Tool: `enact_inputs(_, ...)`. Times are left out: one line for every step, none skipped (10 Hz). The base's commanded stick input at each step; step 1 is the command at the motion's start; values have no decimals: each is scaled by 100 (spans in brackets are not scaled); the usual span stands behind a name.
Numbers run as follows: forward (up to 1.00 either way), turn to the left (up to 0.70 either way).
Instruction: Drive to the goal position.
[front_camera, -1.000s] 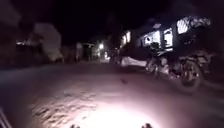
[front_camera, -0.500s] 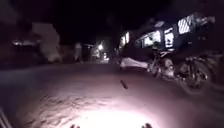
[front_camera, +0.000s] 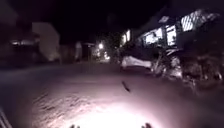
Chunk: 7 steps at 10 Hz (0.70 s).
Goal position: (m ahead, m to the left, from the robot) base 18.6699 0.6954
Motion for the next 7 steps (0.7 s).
enact_inputs(56,0)
enact_inputs(56,0)
enact_inputs(56,0)
enact_inputs(56,0)
enact_inputs(56,0)
enact_inputs(56,-8)
enact_inputs(56,-13)
